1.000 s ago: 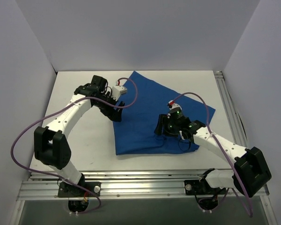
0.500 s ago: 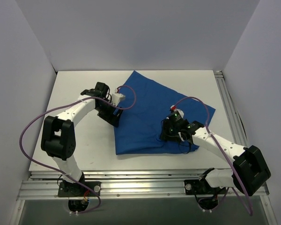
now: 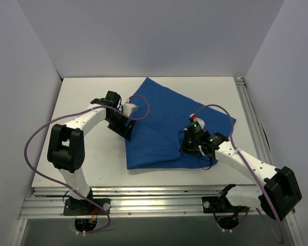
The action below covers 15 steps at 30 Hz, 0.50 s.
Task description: Prepare the surgical pack
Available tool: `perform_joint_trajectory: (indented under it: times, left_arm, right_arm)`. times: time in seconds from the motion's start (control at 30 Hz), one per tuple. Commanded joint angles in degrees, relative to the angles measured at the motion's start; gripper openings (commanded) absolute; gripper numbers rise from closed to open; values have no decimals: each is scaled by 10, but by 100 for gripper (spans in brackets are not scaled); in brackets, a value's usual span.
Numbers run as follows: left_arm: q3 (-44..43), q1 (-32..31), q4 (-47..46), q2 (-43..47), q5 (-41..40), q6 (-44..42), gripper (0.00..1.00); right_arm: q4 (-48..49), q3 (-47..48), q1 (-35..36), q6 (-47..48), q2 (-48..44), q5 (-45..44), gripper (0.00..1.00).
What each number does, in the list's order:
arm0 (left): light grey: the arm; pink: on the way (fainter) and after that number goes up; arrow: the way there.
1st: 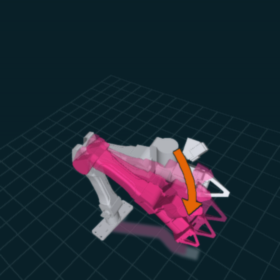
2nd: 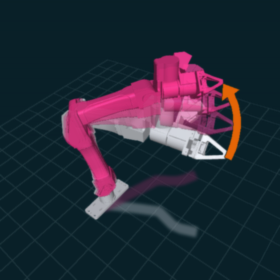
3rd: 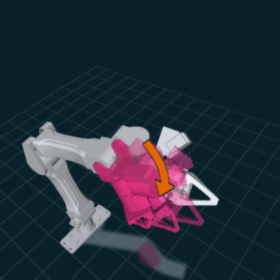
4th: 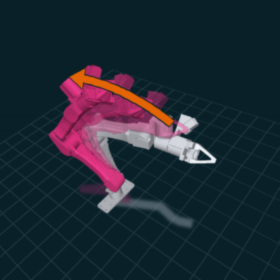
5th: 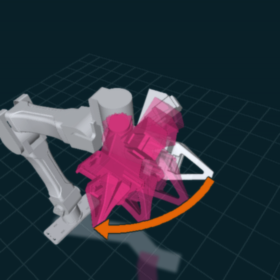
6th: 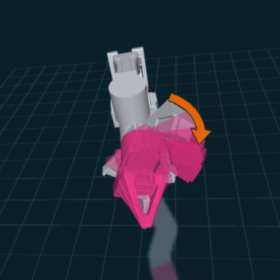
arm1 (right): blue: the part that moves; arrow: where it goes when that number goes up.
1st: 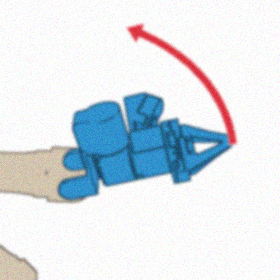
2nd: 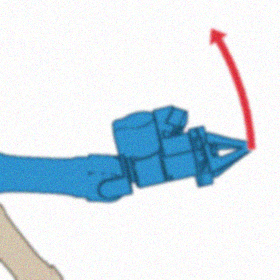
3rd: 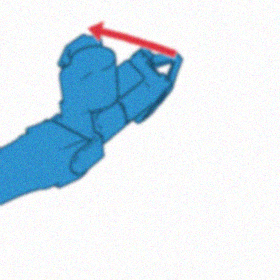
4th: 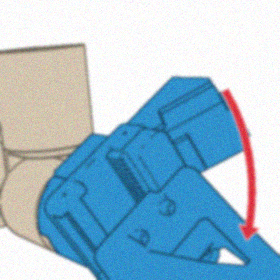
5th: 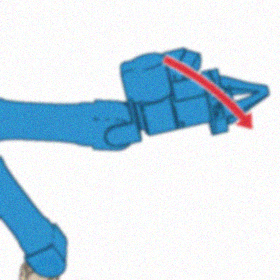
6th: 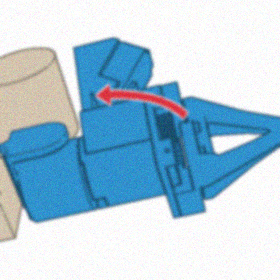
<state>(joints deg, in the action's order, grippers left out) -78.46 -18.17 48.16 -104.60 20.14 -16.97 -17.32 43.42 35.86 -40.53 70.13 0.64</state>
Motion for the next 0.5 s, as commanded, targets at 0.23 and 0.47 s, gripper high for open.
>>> perform_joint_trajectory:
  times: [0.23,0.47]
  left_arm:
    - [-28,0,-23,17,-12,-2,84]
    - [-41,-3,-19,5,-8,5,84]
  right_arm:
    - [-142,0,9,-67,-111,-62,0]
    - [-47,-116,8,-134,-105,-54,0]
